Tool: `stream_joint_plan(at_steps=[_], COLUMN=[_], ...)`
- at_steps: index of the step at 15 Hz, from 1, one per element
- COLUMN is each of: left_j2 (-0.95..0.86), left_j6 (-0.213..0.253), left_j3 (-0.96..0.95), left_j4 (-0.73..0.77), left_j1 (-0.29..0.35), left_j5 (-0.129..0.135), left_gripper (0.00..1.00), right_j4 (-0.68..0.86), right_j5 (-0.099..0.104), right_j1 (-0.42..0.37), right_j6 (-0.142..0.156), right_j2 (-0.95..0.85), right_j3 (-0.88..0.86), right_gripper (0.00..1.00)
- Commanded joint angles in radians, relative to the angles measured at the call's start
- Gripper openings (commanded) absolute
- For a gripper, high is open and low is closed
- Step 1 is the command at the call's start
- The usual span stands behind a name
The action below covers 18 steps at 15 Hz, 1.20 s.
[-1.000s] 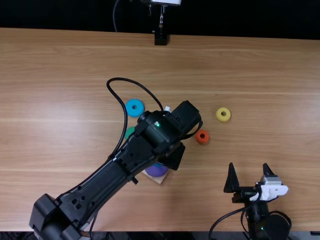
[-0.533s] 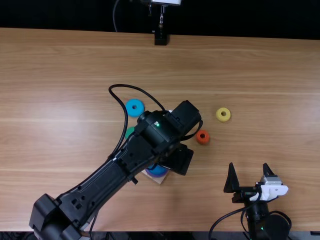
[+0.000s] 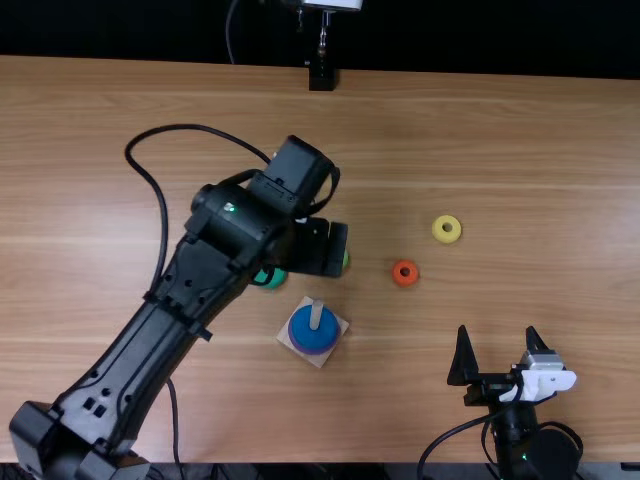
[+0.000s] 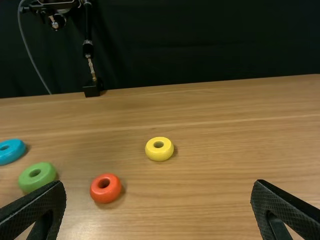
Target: Build the Hanoi tower: stack the rings onto the peg from bottom to top in this color order: purple, dark blue, light blue, dark green, light green, yellow, orange.
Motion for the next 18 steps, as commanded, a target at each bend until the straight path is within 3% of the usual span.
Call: stream_joint_plan(at_steps=[1,3,4,5,6,7,8,9,10,14,18], left_j2=[-0.034,-0.028,-0.022,-0.016,0.010,0.053,0.084,0.113,0.156,0.280,0.394], left_j6=[0.009,0.011,0.013,0.020,0.086,0.232,0.363,0.442,0.467,0.469,0.473], left_j3=[0.020,-0.002,-0.002,0.000,0.001,0.006,0.004,0.004,0.014,0.034,0.083], left_j4=[0.028,0.043,0.045,0.043,0.043,0.043,0.045,0.046,0.052,0.186,0.210], left_j1=[0.031,0.086,0.118,0.132,0.132,0.132,0.132,0.133,0.135,0.144,0.167], left_j5=[-0.006,-0.007,-0.035,-0.094,-0.162,-0.215,-0.232,-0.228,-0.226,-0.223,-0.221], left_gripper=[1.00,1.00,1.00,1.00,1.00,1.00,1.00,1.00,1.00,1.00,1.00], right_j4=[-0.011,-0.011,-0.011,-0.011,-0.009,-0.011,-0.011,-0.009,-0.011,-0.011,-0.011], right_j5=[0.000,0.000,0.000,0.000,0.000,0.000,0.000,0.000,0.000,0.000,0.000], right_j1=[-0.014,-0.014,-0.014,-0.014,-0.014,-0.014,-0.014,-0.014,-0.014,-0.014,-0.014], right_j6=[0.001,0.001,0.001,0.001,0.001,0.001,0.001,0.001,0.001,0.001,0.001], right_j2=[-0.013,-0.013,-0.013,-0.013,-0.013,-0.013,-0.013,-0.013,-0.013,-0.013,-0.013], right_j3=[-0.015,-0.015,-0.015,-0.015,-0.015,-0.015,-0.015,-0.015,-0.015,-0.015,-0.015], right_gripper=[1.00,1.00,1.00,1.00,1.00,1.00,1.00,1.00,1.00,1.00,1.00])
